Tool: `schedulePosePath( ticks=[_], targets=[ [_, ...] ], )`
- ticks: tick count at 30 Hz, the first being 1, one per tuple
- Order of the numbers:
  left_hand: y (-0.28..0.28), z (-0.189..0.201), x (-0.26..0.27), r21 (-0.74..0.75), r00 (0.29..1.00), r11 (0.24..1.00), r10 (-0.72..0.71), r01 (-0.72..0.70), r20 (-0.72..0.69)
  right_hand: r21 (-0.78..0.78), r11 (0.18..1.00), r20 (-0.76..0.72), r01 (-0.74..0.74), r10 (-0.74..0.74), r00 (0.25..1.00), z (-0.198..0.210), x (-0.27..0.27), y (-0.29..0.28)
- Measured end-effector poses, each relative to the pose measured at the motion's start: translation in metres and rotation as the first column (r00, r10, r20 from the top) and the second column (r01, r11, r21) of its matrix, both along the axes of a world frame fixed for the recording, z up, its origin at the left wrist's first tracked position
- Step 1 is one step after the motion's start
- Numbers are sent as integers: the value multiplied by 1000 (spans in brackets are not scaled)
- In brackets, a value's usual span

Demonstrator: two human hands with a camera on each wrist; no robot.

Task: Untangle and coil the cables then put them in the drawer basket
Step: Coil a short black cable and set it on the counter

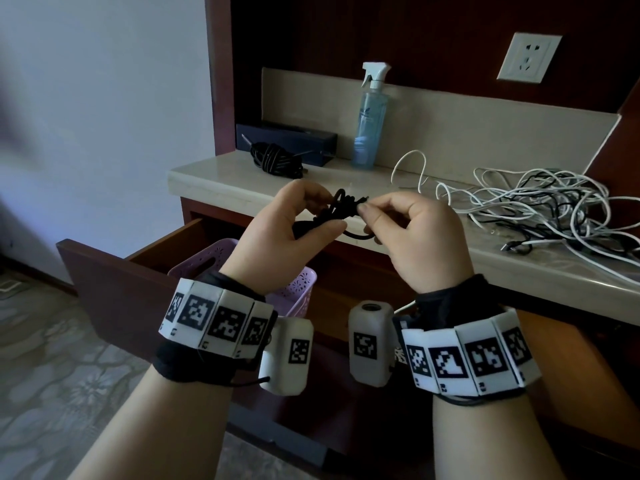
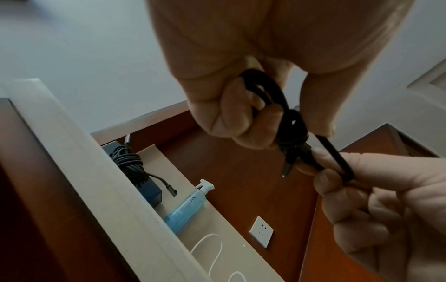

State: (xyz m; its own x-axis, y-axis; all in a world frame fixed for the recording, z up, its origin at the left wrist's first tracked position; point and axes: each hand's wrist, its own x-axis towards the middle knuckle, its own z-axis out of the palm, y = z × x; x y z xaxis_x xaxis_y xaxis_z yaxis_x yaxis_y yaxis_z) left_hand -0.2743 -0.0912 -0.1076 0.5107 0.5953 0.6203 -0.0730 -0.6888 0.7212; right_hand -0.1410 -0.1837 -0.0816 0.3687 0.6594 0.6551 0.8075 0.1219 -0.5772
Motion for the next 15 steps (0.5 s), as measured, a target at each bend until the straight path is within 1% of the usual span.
schedulePosePath(
  ticks=[2,5,7,9,10,12,14,15],
  targets=[
    [0,-2,-1,-118,996,992,-45,54,80,4,998,-60,-70,70,996,-1,-4,0],
    [2,-3,-1,-310,952,927,-121,210,283,31,978,-252,-206,207,945,0,-10,1],
    [1,-3,0,-375,921,883,-142,284,363,51,962,-362,-270,270,892,-1,-12,2],
    [0,-1,0,-405,902,852,-161,331,400,56,951,-417,-305,300,858,-2,-13,3],
    [0,-1,0,-411,895,843,-168,348,412,54,950,-417,-307,301,858,-2,-12,4],
    [0,-1,0,-416,889,834,-175,362,423,40,959,-375,-282,276,885,-2,-11,4],
    [2,-1,-3,-390,901,849,-201,356,384,23,966,-316,-257,251,915,0,-9,2],
    [3,0,-4,-361,915,867,-220,342,339,15,968,-286,-250,244,927,1,-8,0]
  ],
)
